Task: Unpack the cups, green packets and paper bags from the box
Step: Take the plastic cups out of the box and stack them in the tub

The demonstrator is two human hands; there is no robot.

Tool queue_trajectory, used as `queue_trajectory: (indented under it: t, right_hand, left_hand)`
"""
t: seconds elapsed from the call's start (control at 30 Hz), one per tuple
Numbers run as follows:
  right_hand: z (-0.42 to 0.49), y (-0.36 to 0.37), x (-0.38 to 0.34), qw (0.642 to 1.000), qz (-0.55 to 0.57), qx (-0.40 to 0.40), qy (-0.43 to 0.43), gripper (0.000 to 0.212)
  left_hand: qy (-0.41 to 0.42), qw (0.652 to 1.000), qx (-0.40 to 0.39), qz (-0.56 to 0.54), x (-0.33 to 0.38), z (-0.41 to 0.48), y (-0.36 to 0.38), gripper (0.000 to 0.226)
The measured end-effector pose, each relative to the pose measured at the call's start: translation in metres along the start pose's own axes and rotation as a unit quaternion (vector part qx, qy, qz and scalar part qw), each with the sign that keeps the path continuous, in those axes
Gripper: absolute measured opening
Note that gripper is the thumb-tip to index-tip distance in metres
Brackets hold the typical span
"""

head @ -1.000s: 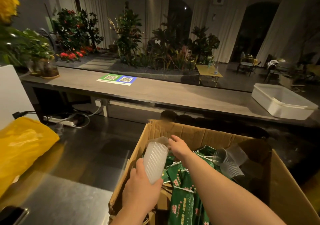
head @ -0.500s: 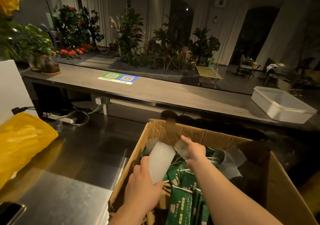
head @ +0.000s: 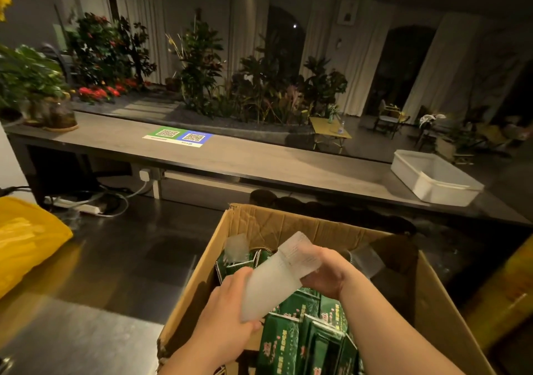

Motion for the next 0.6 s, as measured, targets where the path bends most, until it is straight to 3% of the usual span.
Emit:
queue_trajectory:
  t: [0.27,0.47,0.6]
  right_hand:
    - [0.008,-0.002,-0.005,0.989,-0.143,0.001,-0.03,0.011]
    - [0.02,0.0,-0.025,0.909,-0.412,0.033,-0.051,0.008]
    - [0.02,-0.002,-0.031,0.908,-0.418,0.018,-0.031,0.01]
  left_hand:
    - [0.013,1.0,0.005,-0.016,0.0,0.0,-0.003,0.085]
    - [0.001,1.0,-0.007,-0.009,-0.006,0.004,-0.001,0.083]
    - [0.013,1.0,-0.007,0.003,-0.006,0.005,0.0,0.082]
Point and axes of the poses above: each hand's wrist, its own z-axis towards the middle knuckle, its own y-axis out of the palm, x = y × z, the point moved 7 cm from there along z, towards the middle knuckle, and after that the axes turned 2 degrees about -y, right-handed, at the moved point
